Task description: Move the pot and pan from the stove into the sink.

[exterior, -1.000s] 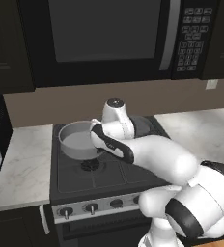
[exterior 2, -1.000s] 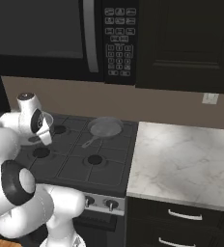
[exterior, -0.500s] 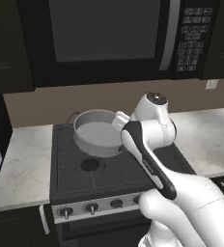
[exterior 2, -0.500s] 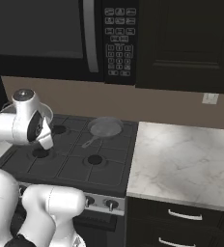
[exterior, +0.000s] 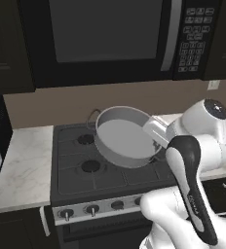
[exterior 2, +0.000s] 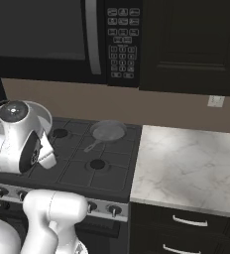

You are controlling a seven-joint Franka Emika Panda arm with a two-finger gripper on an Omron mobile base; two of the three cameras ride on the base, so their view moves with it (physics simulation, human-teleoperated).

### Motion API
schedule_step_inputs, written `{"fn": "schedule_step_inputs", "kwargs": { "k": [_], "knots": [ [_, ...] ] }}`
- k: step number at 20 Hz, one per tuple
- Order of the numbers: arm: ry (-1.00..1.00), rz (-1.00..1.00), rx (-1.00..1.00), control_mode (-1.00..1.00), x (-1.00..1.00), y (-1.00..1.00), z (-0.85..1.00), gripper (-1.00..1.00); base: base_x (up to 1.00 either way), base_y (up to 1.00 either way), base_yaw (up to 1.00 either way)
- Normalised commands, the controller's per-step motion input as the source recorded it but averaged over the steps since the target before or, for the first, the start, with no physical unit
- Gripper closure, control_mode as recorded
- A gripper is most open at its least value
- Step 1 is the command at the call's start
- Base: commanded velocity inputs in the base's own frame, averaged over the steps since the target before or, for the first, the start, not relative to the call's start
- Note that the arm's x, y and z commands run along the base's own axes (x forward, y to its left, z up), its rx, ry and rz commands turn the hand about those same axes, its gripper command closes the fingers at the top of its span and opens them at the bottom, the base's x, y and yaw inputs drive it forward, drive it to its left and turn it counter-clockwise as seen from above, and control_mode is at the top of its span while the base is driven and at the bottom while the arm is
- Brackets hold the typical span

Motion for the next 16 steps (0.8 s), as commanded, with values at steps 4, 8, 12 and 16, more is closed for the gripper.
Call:
{"fn": "schedule_step_inputs", "kwargs": {
  "k": [4,8,12,16],
  "knots": [
    [-0.06,0.07,0.0,-1.0,-1.0,-0.45,0.48,1.0,0.0,0.0,0.0],
    [-0.01,0.11,-0.05,-1.0,-0.95,-0.32,0.34,1.0,0.0,0.0,0.0],
    [0.03,0.15,-0.12,-1.0,-0.41,-0.03,0.01,1.0,0.0,0.0,0.0],
    [0.0,0.01,-0.01,-1.0,-0.02,0.01,0.0,1.0,0.0,0.0,0.0]
  ]
}}
